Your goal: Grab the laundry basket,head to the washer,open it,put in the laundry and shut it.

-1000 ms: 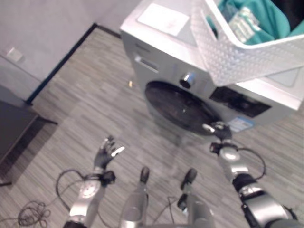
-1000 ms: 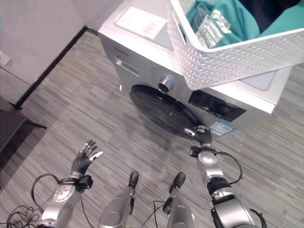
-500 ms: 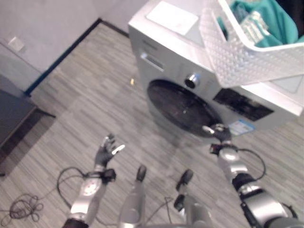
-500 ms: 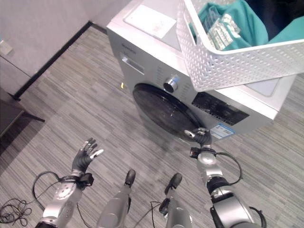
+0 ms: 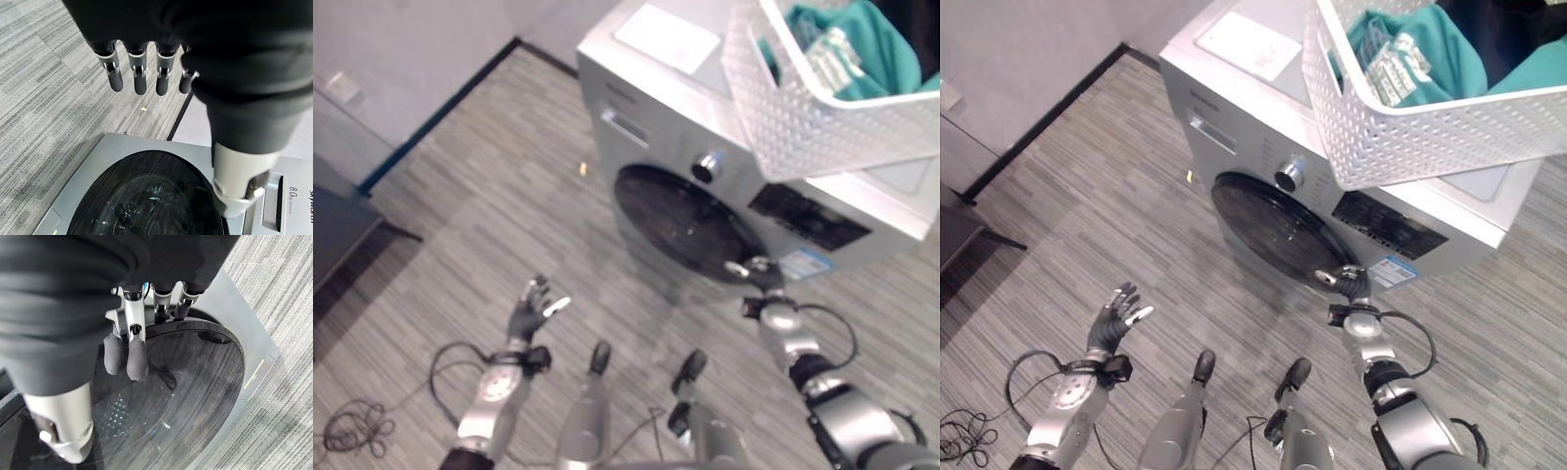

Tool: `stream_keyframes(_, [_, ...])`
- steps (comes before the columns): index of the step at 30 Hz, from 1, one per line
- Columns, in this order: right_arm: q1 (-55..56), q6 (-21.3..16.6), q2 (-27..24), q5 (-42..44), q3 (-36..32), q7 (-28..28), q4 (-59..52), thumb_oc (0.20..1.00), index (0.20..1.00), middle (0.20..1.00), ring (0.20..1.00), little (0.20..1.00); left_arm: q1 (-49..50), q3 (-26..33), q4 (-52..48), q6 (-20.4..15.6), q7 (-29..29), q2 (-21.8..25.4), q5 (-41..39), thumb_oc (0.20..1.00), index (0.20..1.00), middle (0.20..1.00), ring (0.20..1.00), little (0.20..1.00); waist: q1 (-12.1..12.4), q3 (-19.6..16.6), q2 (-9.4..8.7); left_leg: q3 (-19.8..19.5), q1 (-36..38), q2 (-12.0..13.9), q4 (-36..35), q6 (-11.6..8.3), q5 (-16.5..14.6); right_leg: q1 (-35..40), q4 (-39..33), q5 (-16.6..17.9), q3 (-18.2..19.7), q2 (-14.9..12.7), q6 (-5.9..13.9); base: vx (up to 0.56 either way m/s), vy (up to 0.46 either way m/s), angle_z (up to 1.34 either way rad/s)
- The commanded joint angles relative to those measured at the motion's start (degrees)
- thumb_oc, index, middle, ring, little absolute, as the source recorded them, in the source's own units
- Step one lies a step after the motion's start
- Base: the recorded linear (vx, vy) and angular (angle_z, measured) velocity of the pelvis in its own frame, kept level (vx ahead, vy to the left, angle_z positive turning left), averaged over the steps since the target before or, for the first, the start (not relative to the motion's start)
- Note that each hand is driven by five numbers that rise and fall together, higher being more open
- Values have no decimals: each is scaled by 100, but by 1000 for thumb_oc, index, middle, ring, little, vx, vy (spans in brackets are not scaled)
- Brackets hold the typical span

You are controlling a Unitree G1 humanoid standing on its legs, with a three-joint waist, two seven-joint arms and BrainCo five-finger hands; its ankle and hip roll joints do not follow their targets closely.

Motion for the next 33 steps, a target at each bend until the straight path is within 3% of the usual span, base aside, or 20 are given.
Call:
stream_keyframes(1, [-766, 1032, 3326, 26, 2035, 1469, 567, 1000, 1000, 1000, 1000, 1000, -625, -591, -616, -254, -38, 587, 144, 1000, 1000, 1000, 1000, 1000, 1140, 672, 353, 143, 26, -778, -366, 488, 23, 698, 120, -527, 532, -798, 965, 0, 0, 0])
stream_keyframes(10, [-728, 1007, 3174, 191, 2050, 1701, 313, 1000, 1000, 1000, 1000, 1000, -617, -547, -750, -318, -89, 633, 110, 1000, 1000, 1000, 1000, 1000, 1357, 708, 398, 0, -46, -752, -410, 426, -68, 798, 107, -742, 336, -706, 987, 42, -43, 7])
stream_keyframes(13, [-515, 994, 3235, 129, 2254, 1727, 168, 1000, 1000, 1000, 1000, 1000, -584, -535, -742, -293, -68, 595, 113, 1000, 1000, 1000, 1000, 1000, 1322, 715, 364, 18, -57, -743, -406, 421, -61, 784, 108, -750, 355, -682, 978, -12, 7, 24])
stream_keyframes(14, [-513, 991, 3232, 128, 2254, 1722, 164, 1000, 1000, 1000, 1000, 1000, -584, -538, -748, -294, -70, 596, 114, 1000, 1000, 1000, 1000, 1000, 1315, 744, 382, 20, -132, -792, -365, 449, 66, 726, 127, -629, 310, -730, 951, -78, 51, -37])
stream_keyframes(17, [-450, 988, 3259, 80, 2306, 1729, 222, 1000, 1000, 1000, 1000, 1000, -553, -511, -777, -277, -73, 578, 117, 1000, 1000, 1000, 1000, 1000, 1284, 710, 343, 37, -36, -720, -417, 418, -70, 782, 104, -751, 387, -671, 973, 5, 6, 27])
stream_keyframes(18, [-426, 979, 3274, 43, 2290, 1700, 273, 1000, 1000, 1000, 1000, 1000, -537, -518, -800, -275, -74, 555, 100, 1000, 1000, 1000, 1000, 1000, 1249, 736, 343, 57, -109, -756, -381, 447, 60, 720, 113, -625, 370, -715, 945, 0, 10, 29])
stream_keyframes(33, [-395, 957, 3306, 51, 1957, 1579, 607, 1000, 1000, 1000, 1000, 1000, -584, -602, -744, -275, -55, 498, 71, 1000, 1000, 1000, 1000, 1000, 1120, 664, 251, 203, -18, -724, -375, 462, 12, 731, 81, -592, 474, -703, 951, -15, 17, 23])
